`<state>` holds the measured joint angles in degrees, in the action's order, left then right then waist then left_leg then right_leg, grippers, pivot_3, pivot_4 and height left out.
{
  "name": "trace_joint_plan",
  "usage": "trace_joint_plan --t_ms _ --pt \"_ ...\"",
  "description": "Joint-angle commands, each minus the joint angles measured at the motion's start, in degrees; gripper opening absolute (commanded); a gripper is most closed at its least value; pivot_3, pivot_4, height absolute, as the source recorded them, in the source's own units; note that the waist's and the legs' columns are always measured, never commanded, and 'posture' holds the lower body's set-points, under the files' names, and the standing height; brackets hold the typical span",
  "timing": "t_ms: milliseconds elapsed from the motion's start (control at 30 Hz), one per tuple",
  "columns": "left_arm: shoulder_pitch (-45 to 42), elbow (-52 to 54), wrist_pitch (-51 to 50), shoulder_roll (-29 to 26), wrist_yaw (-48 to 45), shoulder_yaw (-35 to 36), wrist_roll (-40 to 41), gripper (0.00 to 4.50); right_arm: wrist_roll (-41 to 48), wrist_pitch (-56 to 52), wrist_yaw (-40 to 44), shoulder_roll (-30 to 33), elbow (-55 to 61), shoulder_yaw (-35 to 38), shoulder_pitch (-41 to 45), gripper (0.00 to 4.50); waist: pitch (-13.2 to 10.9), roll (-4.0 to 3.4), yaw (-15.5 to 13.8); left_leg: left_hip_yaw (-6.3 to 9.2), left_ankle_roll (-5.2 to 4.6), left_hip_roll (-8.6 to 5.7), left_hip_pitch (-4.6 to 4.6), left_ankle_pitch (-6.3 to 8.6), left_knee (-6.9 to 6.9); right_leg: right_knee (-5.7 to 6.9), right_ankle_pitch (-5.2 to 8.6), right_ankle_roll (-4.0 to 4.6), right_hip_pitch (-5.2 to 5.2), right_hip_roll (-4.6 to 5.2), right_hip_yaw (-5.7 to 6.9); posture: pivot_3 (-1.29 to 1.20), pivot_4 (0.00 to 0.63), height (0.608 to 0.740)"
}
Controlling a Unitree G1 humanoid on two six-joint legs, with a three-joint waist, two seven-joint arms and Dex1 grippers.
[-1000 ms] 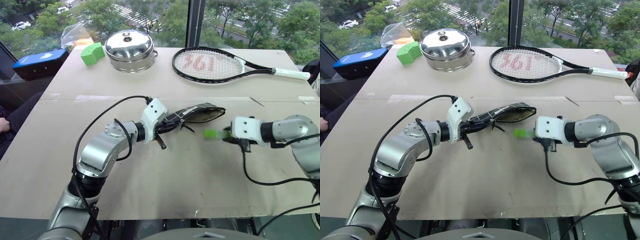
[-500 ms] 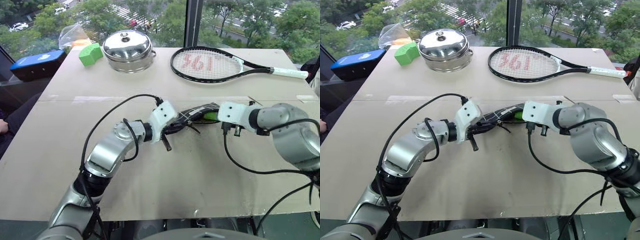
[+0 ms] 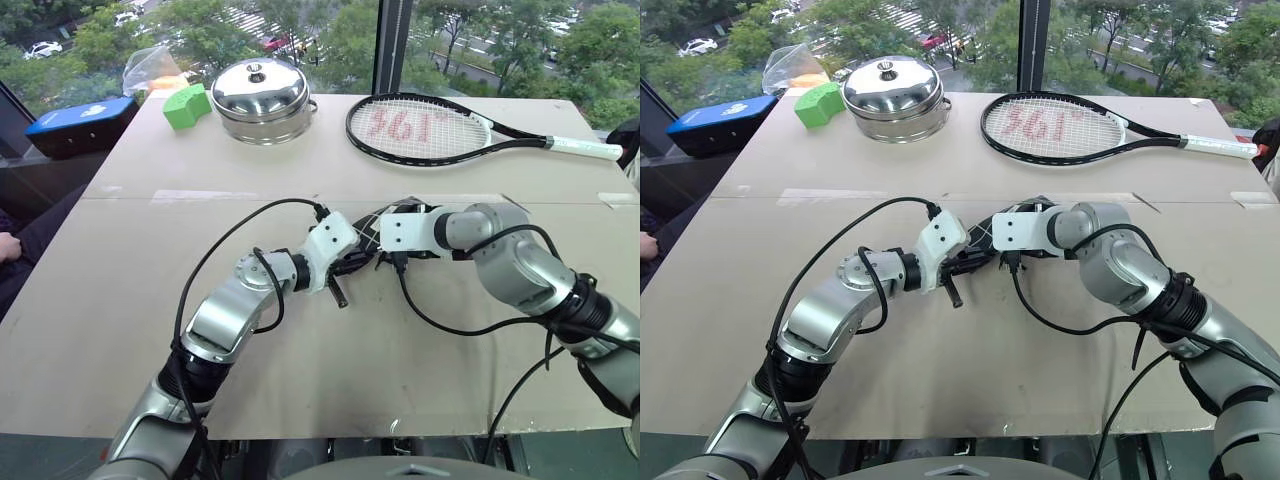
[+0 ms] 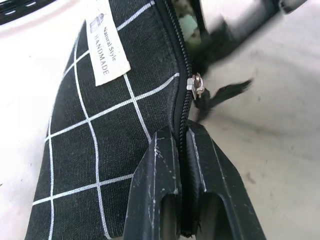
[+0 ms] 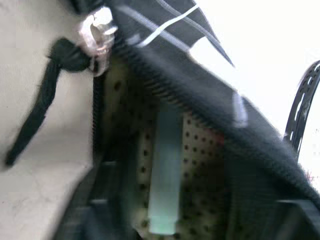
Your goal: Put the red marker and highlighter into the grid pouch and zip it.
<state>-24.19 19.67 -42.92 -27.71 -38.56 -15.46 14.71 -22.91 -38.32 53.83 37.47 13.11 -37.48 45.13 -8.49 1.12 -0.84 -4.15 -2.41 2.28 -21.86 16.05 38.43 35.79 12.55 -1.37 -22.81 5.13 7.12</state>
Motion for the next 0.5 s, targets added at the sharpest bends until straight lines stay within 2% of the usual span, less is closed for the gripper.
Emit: trace_joint_plan --t_ms 33,167,267,367,500 --pt "-0.1 3.1 -2.4 0.5 0.0 3.3 3.1 0.00 5.6 -6.4 1.2 -0.3 6.1 11.2 -1.9 3.48 0.0 0.00 0.0 0.01 0.01 0.01 0.00 0.00 0.00 0.01 0.00 0.00 0.00 -0.01 0.01 0.00 0.150 0.740" --pt "-1.5 2.6 -4.5 -0.3 -0.5 5.1 4.7 0.00 20.9 -29.1 7.1 -5.7 19.4 30.1 -5.9 3.48 0.0 -0.01 0.0 0.06 0.01 0.06 0.01 0.00 -0.01 0.05 -0.01 0.00 0.01 -0.03 0.01 0.00 0.150 0.740" --pt "-3.0 1.9 -5.3 -0.4 -0.6 5.3 5.1 0.00 28.9 -40.4 8.5 -7.9 28.1 36.8 -9.8 3.48 0.0 0.02 -0.1 0.16 0.00 0.06 0.02 0.01 -0.02 0.04 -0.01 0.02 0.04 -0.02 0.01 0.00 0.150 0.740" --pt "-4.3 1.2 -5.3 -0.5 -1.0 5.2 5.4 0.00 32.8 -50.1 4.5 -14.0 33.1 39.5 -12.6 3.48 0.0 0.00 0.0 0.15 -0.09 0.02 0.03 0.07 -0.02 0.06 -0.01 0.03 0.04 0.01 -0.02 0.00 0.150 0.740" --pt "-6.3 0.2 -5.5 -0.5 -1.6 5.0 5.9 0.00 31.5 -52.4 -7.1 -24.6 31.1 38.7 -16.7 3.48 0.0 -0.03 0.1 0.16 -0.07 0.03 0.06 0.05 -0.04 0.10 0.00 0.03 0.02 -0.03 -0.05 0.00 0.150 0.740"
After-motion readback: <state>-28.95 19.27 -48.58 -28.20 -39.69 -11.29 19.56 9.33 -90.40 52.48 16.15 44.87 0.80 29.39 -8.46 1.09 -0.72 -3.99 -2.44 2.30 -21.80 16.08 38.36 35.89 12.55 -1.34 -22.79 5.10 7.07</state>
